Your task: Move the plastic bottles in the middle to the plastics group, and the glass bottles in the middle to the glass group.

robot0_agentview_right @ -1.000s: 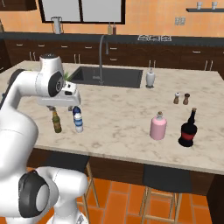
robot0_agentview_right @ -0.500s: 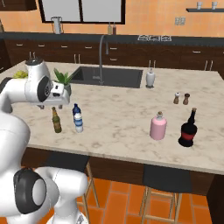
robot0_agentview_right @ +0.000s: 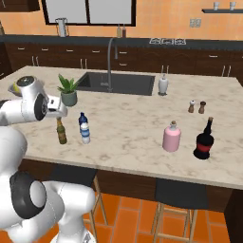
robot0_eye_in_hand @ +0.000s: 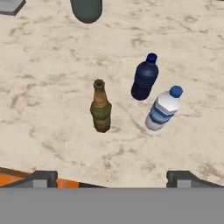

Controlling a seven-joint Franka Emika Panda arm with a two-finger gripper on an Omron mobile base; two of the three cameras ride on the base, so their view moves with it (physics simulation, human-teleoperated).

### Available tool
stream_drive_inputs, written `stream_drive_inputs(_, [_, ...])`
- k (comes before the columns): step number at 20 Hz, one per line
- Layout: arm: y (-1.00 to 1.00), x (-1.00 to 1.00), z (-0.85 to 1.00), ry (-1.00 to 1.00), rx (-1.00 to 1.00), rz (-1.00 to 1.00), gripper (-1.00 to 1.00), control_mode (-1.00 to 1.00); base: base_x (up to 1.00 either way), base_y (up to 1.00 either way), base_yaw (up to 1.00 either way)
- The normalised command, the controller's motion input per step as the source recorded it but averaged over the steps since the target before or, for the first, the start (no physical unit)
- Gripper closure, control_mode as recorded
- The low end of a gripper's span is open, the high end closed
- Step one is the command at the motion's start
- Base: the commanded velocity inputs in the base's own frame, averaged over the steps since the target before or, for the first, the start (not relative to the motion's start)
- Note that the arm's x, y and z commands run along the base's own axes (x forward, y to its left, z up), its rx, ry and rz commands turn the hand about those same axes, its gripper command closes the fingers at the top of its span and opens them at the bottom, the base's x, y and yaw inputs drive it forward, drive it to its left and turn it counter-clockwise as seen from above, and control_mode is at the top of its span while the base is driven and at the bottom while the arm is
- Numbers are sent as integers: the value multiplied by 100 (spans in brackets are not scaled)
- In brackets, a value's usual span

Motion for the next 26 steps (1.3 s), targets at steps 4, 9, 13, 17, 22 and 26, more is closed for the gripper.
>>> stream_drive_inputs(4, [39, 52, -58, -3, 0, 0, -100, -100, 0, 0, 0])
stream_drive_inputs(9, [19, 59, -41, -1, 0, 0, -100, -100, 0, 0, 0])
stream_drive_inputs(13, [-4, 24, -15, 1, 0, 0, -100, -100, 0, 0, 0])
stream_drive_inputs(17, [0, 40, -44, 1, 0, 0, -100, -100, 0, 0, 0])
stream_drive_inputs(22, [0, 35, -39, 2, 0, 1, -100, -100, 0, 0, 0])
stream_drive_inputs(26, [5, 9, -33, 5, 0, 2, -100, -100, 0, 0, 0])
